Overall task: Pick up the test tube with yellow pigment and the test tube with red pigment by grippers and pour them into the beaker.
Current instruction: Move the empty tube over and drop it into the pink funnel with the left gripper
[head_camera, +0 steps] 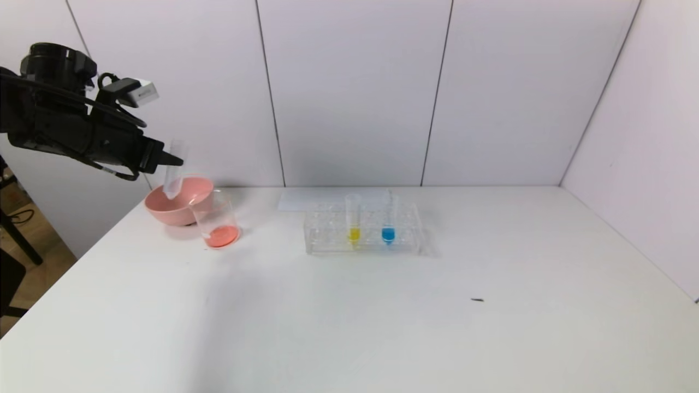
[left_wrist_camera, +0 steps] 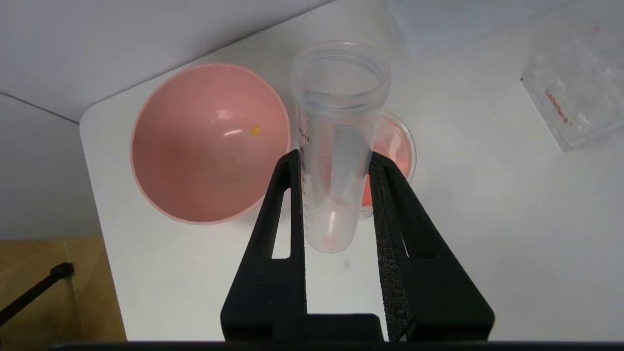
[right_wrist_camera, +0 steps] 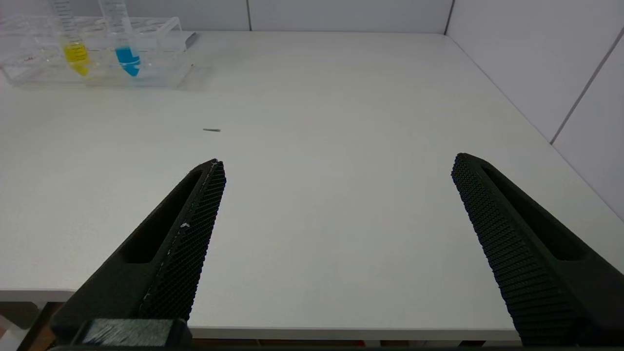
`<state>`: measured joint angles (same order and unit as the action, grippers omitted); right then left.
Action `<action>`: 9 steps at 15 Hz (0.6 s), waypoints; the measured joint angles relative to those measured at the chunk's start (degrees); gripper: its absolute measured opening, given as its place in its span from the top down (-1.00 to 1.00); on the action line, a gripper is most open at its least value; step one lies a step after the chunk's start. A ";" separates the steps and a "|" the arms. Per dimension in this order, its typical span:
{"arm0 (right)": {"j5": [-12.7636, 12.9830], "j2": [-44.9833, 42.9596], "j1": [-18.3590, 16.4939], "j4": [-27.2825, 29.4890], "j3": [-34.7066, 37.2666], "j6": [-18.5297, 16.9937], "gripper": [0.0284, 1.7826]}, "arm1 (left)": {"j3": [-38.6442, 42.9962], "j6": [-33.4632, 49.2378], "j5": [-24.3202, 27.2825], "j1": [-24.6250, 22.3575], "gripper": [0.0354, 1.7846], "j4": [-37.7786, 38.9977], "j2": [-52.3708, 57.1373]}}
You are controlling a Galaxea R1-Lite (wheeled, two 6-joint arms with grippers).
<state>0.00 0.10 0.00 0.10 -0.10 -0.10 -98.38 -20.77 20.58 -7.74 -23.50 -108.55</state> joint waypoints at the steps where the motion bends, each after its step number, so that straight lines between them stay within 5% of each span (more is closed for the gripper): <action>1: 0.00 0.00 0.00 0.00 0.00 0.00 -0.91 | 1.46 2.62 -0.07 -0.06 0.54 2.91 0.50; 9: 0.00 0.01 0.00 0.00 0.00 0.00 -0.91 | 10.31 12.68 -7.96 -0.80 0.54 16.42 3.34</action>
<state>0.00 0.11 0.00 0.10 -0.10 -0.10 -88.06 -8.09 12.62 -8.55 -7.08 -105.20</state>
